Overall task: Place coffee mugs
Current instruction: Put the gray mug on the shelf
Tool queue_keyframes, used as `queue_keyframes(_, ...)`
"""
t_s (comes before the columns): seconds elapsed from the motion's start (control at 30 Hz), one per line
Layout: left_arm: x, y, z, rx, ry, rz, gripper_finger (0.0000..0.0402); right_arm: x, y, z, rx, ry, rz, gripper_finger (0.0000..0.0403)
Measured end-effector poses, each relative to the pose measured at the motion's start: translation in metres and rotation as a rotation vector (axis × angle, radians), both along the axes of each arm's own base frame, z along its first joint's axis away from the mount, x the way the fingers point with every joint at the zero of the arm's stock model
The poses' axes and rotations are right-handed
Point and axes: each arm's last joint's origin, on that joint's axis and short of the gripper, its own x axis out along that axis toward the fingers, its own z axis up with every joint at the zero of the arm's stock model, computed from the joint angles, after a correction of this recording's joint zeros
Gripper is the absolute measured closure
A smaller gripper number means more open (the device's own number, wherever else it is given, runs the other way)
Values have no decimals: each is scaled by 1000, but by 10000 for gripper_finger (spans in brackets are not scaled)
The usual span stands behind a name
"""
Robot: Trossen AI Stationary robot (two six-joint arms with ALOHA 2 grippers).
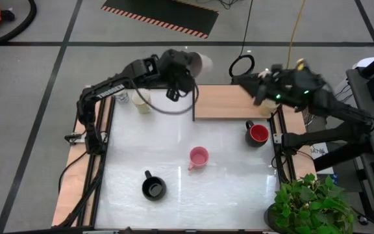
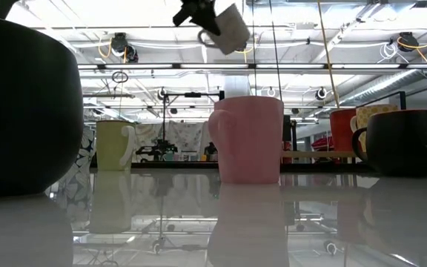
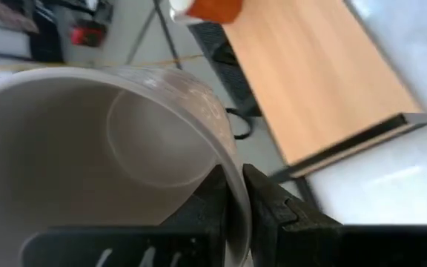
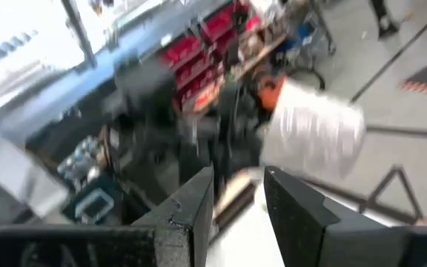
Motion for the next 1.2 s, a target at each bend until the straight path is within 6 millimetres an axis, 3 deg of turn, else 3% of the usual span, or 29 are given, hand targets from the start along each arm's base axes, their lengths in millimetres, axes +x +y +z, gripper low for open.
queue_keyframes(0.17, 20, -29, -2, 77, -33, -2, 372, 0, -4, 40, 10, 27, -75, 289)
queue_keyframes(0.33, 39, -49, -21, 76, 2, 50, 372, 24, -10, 57, 16, 287, -88, 289)
queue_keyframes(0.5, 59, -60, -45, 154, 65, 137, 371, 66, -16, 48, -19, 570, 21, 289)
queue_keyframes(0.63, 67, -68, -56, 163, 66, 175, 371, 87, -17, 40, -120, 654, 126, 289)
queue_keyframes(0.73, 69, -72, -58, 168, 44, 230, 371, 93, -18, 36, -192, 703, 145, 286)
queue_keyframes(0.93, 67, -73, -57, 152, -16, 336, 371, 92, -22, 36, -272, 760, 20, 259)
queue_keyframes(1.2, 68, -74, -57, 142, -10, 301, 371, 104, -30, 33, -310, 734, -97, 205)
